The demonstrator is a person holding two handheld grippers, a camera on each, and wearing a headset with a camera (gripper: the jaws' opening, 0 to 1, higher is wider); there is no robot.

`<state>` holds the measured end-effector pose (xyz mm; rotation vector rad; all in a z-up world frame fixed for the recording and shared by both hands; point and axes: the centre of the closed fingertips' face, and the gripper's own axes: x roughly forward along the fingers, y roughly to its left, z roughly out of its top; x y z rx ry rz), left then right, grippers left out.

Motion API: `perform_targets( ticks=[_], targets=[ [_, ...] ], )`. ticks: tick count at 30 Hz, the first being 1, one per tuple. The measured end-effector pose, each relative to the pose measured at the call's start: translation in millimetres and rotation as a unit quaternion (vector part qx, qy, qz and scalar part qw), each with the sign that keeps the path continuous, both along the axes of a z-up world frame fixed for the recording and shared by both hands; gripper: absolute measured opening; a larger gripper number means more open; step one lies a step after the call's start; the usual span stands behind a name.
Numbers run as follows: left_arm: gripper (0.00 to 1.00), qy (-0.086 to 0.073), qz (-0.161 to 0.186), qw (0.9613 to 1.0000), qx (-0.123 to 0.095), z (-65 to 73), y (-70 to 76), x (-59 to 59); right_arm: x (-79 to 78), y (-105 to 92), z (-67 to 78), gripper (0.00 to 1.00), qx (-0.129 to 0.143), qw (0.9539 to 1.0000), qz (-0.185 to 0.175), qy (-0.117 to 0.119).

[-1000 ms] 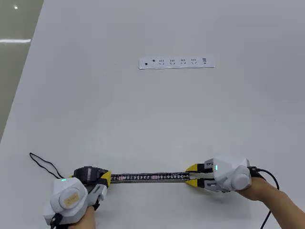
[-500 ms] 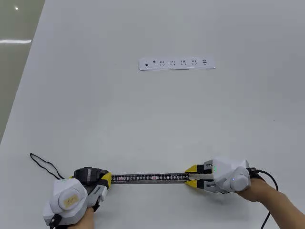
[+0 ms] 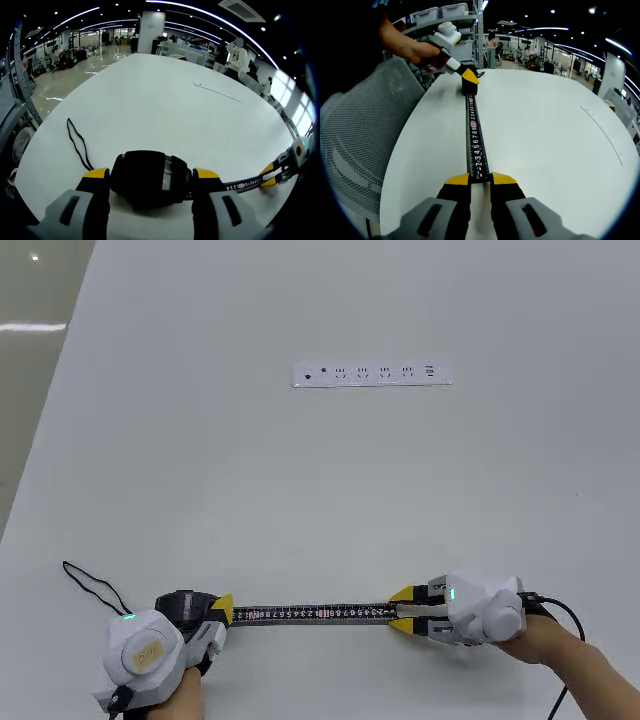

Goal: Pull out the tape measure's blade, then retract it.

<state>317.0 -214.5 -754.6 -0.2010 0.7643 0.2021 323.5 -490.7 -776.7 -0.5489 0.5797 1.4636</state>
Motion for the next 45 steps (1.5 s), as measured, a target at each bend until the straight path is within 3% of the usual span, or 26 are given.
perform_targets(
  ticks=[28,45],
  targets=[
    [0.64,-0.001,-0.011,0.9988,0.047,-2.6,0.2,-0.1,1.1,0.1,6.3,0.12,0.000,1.0000,-0.005,-0.006],
    [0.62,-0.003,-0.010,0.9993,0.037,0.2,-0.8,-1.3,0.3,0.1,11.3,0.12,0.002,0.9999,-0.005,-0.009]
  ],
)
